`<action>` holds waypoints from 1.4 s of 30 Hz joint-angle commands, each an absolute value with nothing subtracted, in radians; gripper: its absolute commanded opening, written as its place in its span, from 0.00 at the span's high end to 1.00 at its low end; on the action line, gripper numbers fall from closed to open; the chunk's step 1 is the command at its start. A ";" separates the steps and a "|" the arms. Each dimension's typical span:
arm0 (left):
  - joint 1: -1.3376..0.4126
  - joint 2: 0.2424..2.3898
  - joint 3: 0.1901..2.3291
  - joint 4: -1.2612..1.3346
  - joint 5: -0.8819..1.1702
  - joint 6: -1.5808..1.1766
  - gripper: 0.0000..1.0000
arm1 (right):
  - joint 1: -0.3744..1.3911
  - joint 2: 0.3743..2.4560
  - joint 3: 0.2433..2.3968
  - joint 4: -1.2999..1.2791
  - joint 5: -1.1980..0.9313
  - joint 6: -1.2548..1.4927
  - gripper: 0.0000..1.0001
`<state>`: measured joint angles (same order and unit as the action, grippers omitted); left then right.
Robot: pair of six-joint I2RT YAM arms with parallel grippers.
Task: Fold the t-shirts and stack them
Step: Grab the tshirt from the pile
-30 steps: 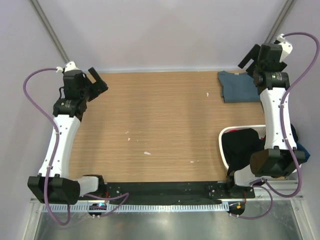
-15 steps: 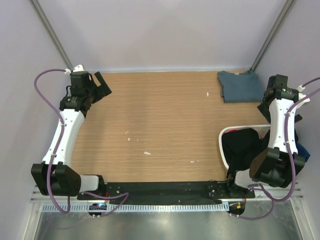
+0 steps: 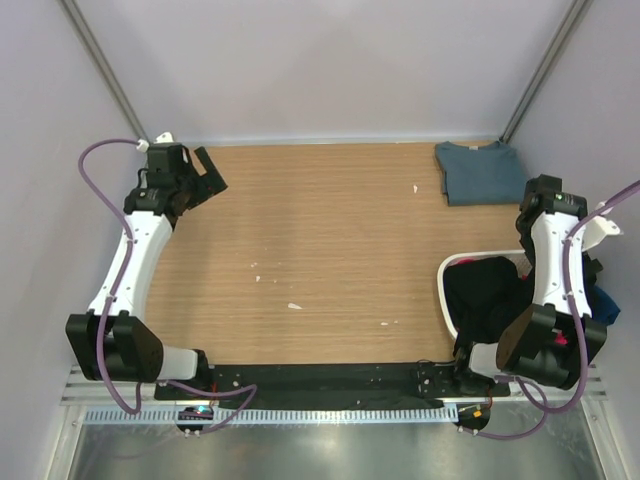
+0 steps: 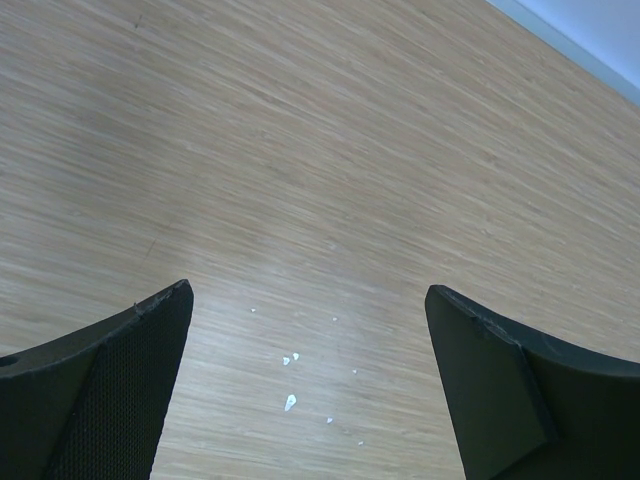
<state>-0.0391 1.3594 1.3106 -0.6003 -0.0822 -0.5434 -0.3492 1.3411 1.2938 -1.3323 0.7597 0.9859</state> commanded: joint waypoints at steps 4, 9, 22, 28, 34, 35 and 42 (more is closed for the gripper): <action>-0.035 1.371 1.371 -0.604 -0.034 -0.560 0.00 | -0.356 1.279 1.134 -1.147 0.756 0.944 0.04; -0.037 1.356 1.371 -0.611 -0.041 -0.557 0.00 | -0.363 1.275 1.100 -1.071 0.818 0.862 0.13; -0.037 1.347 1.371 -0.623 -0.052 -0.540 0.00 | -0.374 1.305 1.014 -1.055 0.841 0.882 0.56; -0.035 1.338 1.390 -0.634 -0.068 -0.519 0.00 | -0.373 1.290 1.263 -1.147 0.807 0.822 0.99; -0.037 1.338 1.410 -0.635 -0.061 -0.509 0.00 | -0.249 1.285 1.671 -1.114 0.696 0.681 0.99; -0.035 1.338 1.407 -0.634 -0.061 -0.509 0.00 | -0.203 1.326 1.730 -1.121 0.737 0.678 0.99; -0.037 1.319 1.397 -0.634 -0.058 -0.497 0.00 | 0.177 1.552 2.233 -0.940 0.677 0.415 0.99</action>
<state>-0.0391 1.3632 1.3720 -0.6426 -0.0593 -0.5217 0.0830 1.4895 2.1090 -1.1450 0.7444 0.6029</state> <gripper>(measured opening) 0.996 0.105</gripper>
